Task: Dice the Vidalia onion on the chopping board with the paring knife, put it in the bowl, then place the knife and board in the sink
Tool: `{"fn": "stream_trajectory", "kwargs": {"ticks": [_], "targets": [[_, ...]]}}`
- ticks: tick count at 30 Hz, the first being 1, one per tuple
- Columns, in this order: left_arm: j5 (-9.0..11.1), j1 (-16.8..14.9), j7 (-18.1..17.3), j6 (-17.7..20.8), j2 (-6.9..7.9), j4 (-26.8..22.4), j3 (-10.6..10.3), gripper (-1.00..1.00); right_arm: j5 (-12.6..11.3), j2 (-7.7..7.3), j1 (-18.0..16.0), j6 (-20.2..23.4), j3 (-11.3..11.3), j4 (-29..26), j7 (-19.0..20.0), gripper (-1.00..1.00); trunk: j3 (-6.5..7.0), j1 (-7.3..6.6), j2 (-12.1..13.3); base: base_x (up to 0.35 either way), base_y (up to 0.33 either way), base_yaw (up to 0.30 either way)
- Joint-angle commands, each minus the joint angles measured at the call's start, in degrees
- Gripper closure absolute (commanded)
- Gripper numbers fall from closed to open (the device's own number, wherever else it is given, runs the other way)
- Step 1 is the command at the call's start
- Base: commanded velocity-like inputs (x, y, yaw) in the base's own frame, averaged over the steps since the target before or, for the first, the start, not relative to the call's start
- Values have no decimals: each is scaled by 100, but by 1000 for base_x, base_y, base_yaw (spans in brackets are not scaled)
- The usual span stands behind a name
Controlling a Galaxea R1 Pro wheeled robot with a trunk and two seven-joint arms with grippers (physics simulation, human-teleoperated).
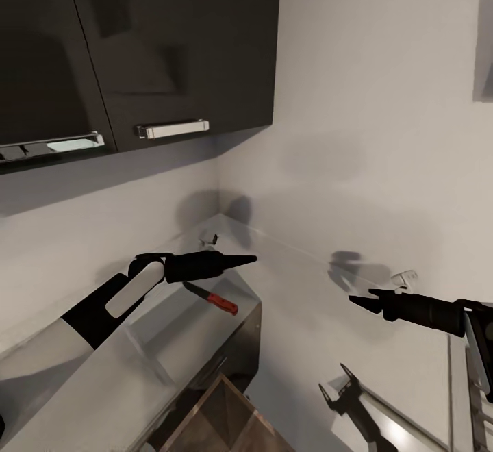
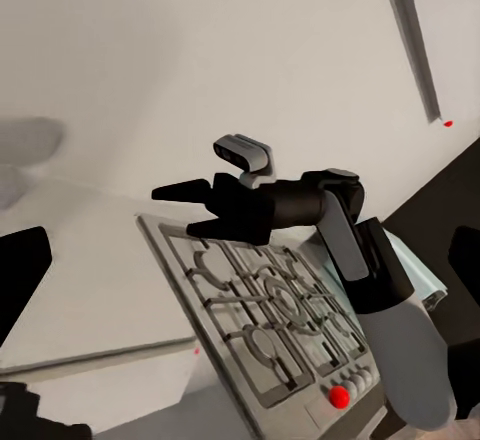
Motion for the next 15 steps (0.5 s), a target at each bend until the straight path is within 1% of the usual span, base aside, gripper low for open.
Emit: {"fn": "stream_trajectory", "kwargs": {"ticks": [1, 3, 4, 6, 7, 8, 9, 11, 15], "targets": [[56, -13, 7, 38, 4, 1, -14, -100, 55, 1, -8, 29, -11, -2, 55, -100, -15, 4, -14, 0, 0, 61], [56, -11, 7, 38, 4, 1, -14, -100, 54, 1, -8, 21, -16, 2, 53, -100, -16, 4, -14, 0, 0, 40], [56, -10, 7, 38, 4, 1, -14, -100, -55, 55, -8, 0, -27, 5, 82, -100, -16, 4, -14, 0, 0, 3], [56, -12, 7, 38, 4, 1, -14, -100, -104, 96, -8, -8, -31, 5, 90, -100, -16, 4, -14, 0, 0, 2], [56, -11, 7, 38, 4, 1, -14, -100, -134, 153, -8, -16, -34, 5, 99, -100, -16, 4, -14, 0, 0, 0], [56, -12, 7, 38, 4, 1, -14, -100, -140, 174, -8, -25, -35, 5, 102, -100, -16, 4, -14, 0, 0, 0], [56, -12, 7, 38, 4, 1, -14, -100, -151, 252, -8, -120, -34, 5, 109, -100, -17, 4, -14, 0, 0, 0], [56, -12, 7, 38, 4, 1, -14, -100, -156, 280, -8, -200, -31, 5, 86, -100, -20, 4, -14, 0, 0, 0], [56, -11, 7, 38, 4, 1, -14, -100, -139, 292, -8, -206, -20, 47, 43, -100, -22, 4, -14, 0, 0, 0]]}}
